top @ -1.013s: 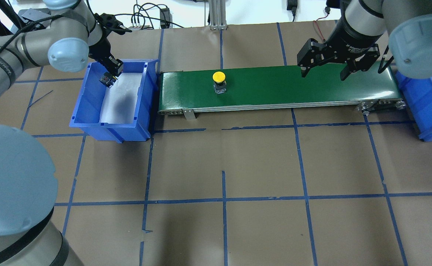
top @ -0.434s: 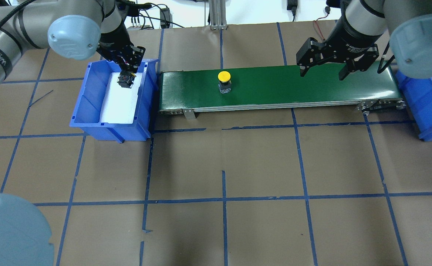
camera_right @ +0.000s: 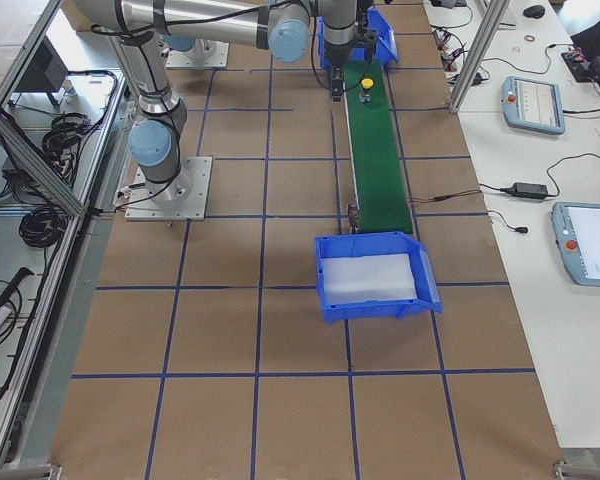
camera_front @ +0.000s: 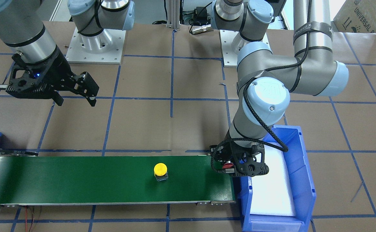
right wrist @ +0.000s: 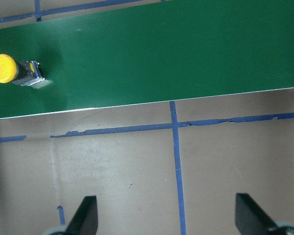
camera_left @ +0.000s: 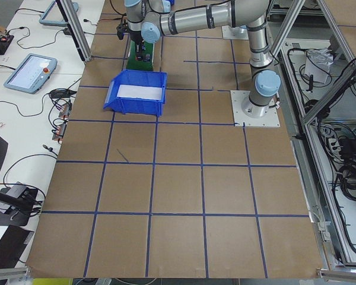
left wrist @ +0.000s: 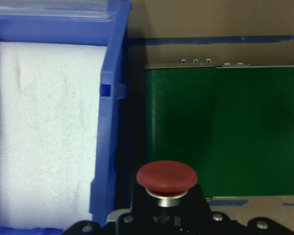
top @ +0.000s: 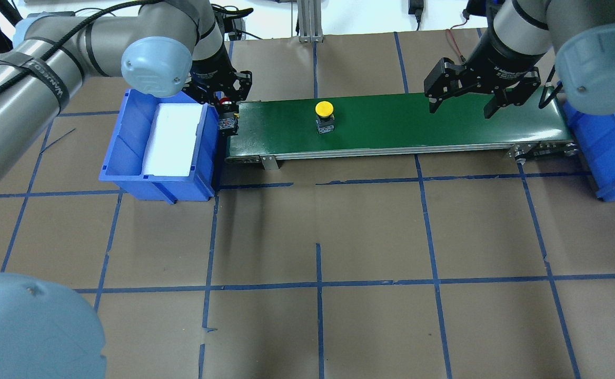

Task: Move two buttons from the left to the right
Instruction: 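Carry the red button onto the conveyor and release it, then withdraw the left gripper while the right gripper reaches toward the yellow button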

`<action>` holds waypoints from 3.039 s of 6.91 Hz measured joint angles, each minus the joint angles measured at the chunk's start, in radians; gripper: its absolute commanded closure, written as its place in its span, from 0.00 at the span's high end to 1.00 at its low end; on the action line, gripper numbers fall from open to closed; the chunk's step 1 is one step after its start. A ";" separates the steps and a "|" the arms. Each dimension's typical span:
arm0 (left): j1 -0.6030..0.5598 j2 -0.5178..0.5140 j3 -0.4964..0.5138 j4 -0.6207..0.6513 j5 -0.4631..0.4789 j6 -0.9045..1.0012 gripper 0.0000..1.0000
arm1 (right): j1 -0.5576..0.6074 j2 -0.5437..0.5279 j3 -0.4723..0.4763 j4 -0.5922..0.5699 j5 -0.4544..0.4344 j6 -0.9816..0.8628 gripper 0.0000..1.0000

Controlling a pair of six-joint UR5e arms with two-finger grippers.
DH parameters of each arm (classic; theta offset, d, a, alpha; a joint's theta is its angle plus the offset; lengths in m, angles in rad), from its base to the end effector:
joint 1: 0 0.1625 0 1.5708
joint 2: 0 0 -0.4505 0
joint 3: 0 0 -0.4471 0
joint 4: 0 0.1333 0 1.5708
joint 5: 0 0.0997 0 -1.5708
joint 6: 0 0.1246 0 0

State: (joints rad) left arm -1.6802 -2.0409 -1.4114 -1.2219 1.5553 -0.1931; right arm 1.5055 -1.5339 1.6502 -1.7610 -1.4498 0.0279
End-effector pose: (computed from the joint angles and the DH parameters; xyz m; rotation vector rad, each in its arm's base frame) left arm -0.2146 -0.7150 0.3067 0.1301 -3.1173 0.0553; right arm 0.1109 -0.5777 0.4448 0.1339 3.0169 -0.1150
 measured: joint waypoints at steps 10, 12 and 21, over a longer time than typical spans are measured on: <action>-0.012 -0.096 -0.016 0.133 -0.033 0.001 0.96 | -0.032 0.000 0.002 0.000 0.011 -0.005 1.00; -0.009 -0.097 -0.006 0.133 -0.033 0.042 1.00 | -0.030 0.000 0.003 0.000 0.018 -0.005 1.00; 0.135 0.431 -0.012 -0.542 0.005 0.160 1.00 | 0.050 0.083 -0.111 -0.031 0.035 0.036 0.98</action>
State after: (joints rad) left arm -1.5456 -1.6103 -1.4236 -1.7637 1.5599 -0.0332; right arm 1.5551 -1.4506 1.5388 -1.7919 -1.4152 0.0637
